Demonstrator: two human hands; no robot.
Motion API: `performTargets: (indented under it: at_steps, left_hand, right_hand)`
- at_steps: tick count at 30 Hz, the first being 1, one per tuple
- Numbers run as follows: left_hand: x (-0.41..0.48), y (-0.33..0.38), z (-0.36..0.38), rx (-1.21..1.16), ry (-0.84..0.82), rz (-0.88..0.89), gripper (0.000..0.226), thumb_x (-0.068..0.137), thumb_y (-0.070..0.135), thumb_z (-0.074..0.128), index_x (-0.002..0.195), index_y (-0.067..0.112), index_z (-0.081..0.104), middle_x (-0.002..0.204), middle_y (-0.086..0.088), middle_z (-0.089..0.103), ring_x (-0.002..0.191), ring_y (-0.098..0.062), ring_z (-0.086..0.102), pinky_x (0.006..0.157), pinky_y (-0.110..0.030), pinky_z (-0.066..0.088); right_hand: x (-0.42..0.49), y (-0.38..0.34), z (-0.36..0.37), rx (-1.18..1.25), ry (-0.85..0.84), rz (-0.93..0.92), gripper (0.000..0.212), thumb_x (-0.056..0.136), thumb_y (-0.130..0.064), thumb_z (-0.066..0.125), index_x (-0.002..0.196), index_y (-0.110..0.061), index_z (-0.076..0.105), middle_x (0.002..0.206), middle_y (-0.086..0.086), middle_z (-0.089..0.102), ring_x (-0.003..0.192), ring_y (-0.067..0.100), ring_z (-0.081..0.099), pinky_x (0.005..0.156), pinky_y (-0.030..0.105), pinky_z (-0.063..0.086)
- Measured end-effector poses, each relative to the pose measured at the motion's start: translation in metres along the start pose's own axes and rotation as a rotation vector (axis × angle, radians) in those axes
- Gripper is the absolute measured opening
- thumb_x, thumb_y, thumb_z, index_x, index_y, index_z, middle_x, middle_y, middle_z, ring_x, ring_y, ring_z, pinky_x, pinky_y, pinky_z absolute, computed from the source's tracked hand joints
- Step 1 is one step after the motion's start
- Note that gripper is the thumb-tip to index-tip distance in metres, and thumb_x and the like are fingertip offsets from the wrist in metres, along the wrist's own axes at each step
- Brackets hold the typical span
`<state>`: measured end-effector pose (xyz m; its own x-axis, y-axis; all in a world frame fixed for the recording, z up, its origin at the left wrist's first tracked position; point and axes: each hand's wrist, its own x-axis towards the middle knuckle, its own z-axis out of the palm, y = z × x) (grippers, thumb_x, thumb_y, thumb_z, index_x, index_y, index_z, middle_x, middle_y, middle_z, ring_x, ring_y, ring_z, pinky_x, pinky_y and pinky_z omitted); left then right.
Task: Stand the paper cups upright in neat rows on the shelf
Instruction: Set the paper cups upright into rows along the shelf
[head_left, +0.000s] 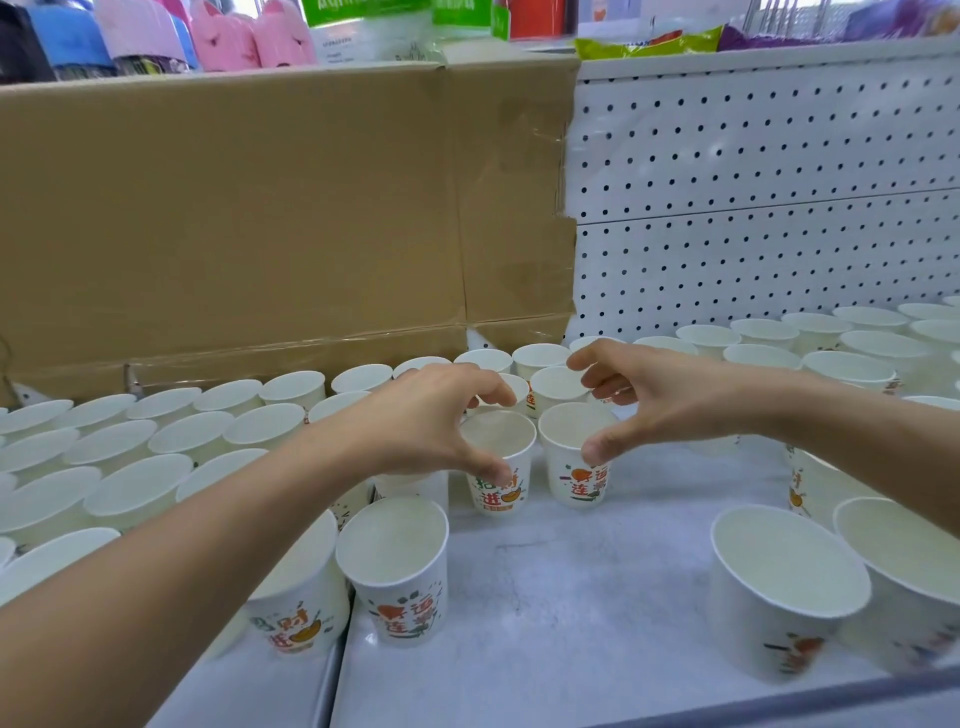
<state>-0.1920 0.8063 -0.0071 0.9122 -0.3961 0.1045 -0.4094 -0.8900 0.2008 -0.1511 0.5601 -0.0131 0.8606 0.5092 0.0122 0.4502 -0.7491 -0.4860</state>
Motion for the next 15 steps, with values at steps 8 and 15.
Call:
performTargets:
  at_steps: [8,15]
  left_hand:
    - [-0.018,0.03,-0.011,0.007,0.088,0.087,0.062,0.073,0.059,0.068,0.128,0.037,0.051,0.129,0.021,0.052,0.121,-0.002,0.045,0.1,-0.029,0.038]
    - [-0.047,0.112,0.031,-0.392,0.187,0.227,0.069,0.069,0.069,0.06,0.131,0.041,0.048,0.127,0.029,0.05,0.112,0.011,0.047,0.095,-0.02,0.043]
  right_hand:
    - [-0.036,-0.011,-0.013,0.085,0.099,-0.041,0.073,0.063,-0.059,0.072,0.128,-0.035,0.05,0.124,-0.016,0.056,0.112,-0.001,0.056,0.101,0.031,0.047]
    - [-0.135,0.0,-0.022,0.047,0.395,-0.081,0.053,0.066,-0.065,0.063,0.112,-0.038,0.063,0.111,-0.02,0.065,0.104,-0.003,0.06,0.092,0.032,0.05]
